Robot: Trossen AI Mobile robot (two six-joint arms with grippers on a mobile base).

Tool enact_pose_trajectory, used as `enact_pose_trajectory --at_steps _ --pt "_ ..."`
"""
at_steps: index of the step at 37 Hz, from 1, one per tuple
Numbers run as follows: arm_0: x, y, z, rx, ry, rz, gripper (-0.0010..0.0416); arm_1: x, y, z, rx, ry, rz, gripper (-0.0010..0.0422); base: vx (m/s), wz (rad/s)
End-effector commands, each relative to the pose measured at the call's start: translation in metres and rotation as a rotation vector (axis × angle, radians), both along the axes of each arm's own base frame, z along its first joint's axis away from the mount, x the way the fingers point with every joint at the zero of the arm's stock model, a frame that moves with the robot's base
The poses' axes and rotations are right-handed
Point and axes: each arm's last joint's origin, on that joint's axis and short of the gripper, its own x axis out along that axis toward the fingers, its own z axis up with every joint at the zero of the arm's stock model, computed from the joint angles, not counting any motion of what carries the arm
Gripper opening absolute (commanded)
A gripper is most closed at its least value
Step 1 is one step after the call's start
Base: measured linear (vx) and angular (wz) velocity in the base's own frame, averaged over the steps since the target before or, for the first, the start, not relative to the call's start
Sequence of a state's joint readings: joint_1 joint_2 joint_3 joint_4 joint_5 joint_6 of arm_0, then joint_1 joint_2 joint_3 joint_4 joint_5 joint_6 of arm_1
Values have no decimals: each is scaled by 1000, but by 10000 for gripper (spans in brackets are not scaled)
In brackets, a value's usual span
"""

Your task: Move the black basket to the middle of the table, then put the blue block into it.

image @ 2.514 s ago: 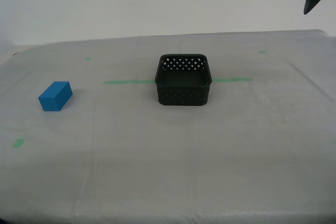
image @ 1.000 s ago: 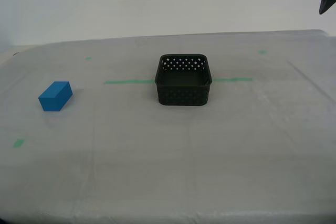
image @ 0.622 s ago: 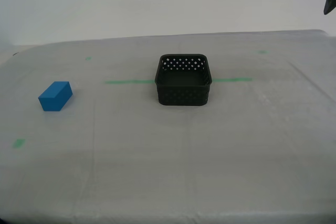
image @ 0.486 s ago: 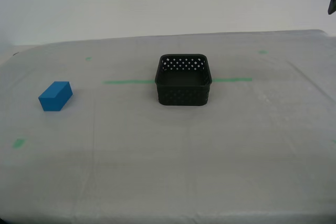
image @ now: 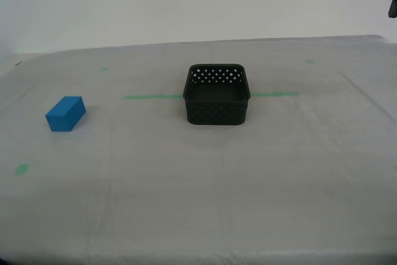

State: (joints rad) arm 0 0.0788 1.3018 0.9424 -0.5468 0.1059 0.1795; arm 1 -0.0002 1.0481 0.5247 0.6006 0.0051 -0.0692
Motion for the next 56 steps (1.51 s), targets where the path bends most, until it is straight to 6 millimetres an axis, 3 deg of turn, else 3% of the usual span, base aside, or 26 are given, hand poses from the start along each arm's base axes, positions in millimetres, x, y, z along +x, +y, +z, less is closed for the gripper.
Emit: enact_pose_trajectory --at_steps 1,12,17,42,56 --pt "0 0 0 2 0 0 5 0 -2 -1 -48 13 -50 0 0 0" --pt "0 0 0 2 -1 1 5 -3 -3 -30 -120 391 -97 0 0 0" --pt "0 0 0 2 -1 1 4 -5 -3 -31 -127 525 -88 0 0 0" --pt "0 0 0 2 -1 1 5 -14 -2 39 -112 871 -19 0 0 0" --pt "0 0 0 2 -1 1 5 11 -1 42 -53 1182 -10 0 0 0"
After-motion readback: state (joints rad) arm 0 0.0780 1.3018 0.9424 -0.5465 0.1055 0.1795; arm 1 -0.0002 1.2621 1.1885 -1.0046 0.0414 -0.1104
